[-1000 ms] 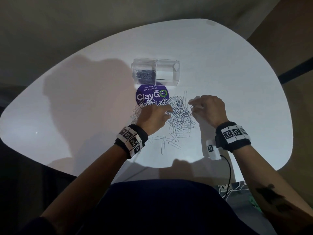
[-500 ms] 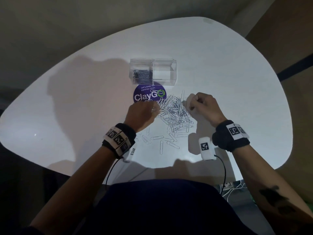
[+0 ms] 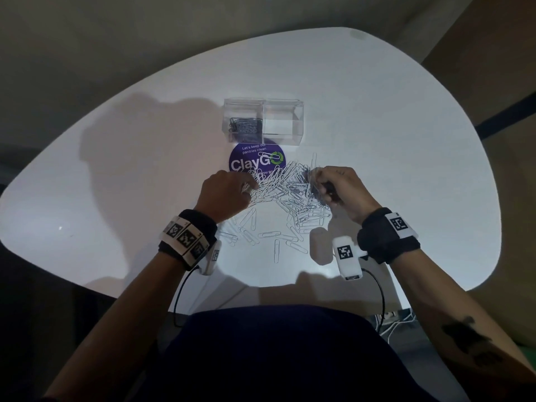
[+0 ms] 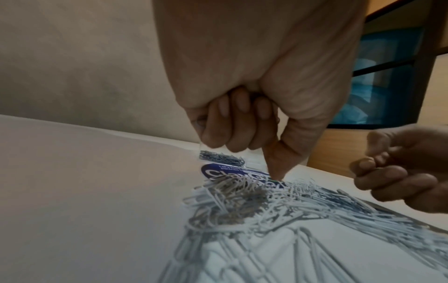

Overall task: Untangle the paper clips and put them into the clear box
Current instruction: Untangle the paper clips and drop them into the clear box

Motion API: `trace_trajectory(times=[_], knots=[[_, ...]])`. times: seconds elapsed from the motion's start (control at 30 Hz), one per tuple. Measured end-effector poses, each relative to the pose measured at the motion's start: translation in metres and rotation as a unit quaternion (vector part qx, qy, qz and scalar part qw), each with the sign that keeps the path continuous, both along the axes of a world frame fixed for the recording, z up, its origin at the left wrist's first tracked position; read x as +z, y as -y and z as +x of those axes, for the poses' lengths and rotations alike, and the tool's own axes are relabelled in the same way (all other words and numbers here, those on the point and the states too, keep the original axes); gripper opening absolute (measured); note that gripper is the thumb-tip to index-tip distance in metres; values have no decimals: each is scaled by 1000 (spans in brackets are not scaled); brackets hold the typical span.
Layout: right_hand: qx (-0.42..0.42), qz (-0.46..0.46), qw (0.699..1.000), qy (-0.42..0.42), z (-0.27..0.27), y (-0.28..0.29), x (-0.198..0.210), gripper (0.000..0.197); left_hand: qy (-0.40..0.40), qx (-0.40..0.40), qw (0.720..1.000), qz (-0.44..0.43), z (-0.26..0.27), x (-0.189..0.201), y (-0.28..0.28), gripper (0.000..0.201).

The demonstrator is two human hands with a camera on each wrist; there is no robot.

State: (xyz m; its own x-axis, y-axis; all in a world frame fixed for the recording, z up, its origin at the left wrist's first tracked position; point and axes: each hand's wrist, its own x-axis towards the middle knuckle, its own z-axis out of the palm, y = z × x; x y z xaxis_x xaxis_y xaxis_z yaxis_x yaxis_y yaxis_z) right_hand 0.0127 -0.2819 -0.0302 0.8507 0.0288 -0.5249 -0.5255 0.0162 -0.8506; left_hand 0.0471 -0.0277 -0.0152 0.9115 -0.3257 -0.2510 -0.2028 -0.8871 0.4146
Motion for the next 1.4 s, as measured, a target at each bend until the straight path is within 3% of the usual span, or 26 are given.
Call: trace_trajectory(times=[0.13,0.27,0.37,0.47,0.57,0.7,0.9,1.0,1.13,1.3,1.4], knots=[[28,30,999,12,1,-7,-8,30,15,-18,1000,-2,-5,-1,10,15],[34,-15,999,0,5,-13,-16,26,2,-94,995,45,-7,-4,17,18],[42,-50,998,14,6,-20,-13,25,-1,-87,995,46,-9,-4,14,11],[60,-124,988,69,4,-23,-11,29,-25,-52,998,-7,-7,-1,-1,5],[111,-273,947,126,4,-24,-16,26,-51,-71,996,-6,-3,2,-15,9],[174,-427,875,150,3,-30,-23,25,-19,-10,999,-27,0,-2,-20,17],[195,-465,846,174,6,-35,-20,9,19,-43,999,-14,-7,-3,6,13],[166,-420,880,144,8,-32,-14,11,39,-56,998,-9,-12,-9,25,15],[80,-177,978,71,5,-23,-8,18,81,-65,994,-21,-14,-18,41,10],[34,-48,998,-9,5,-20,-3,20,88,-79,992,38,-9,-25,50,12],[10,-1,1000,-28,5,-22,6,21,78,-91,992,25,-7,-27,50,9]])
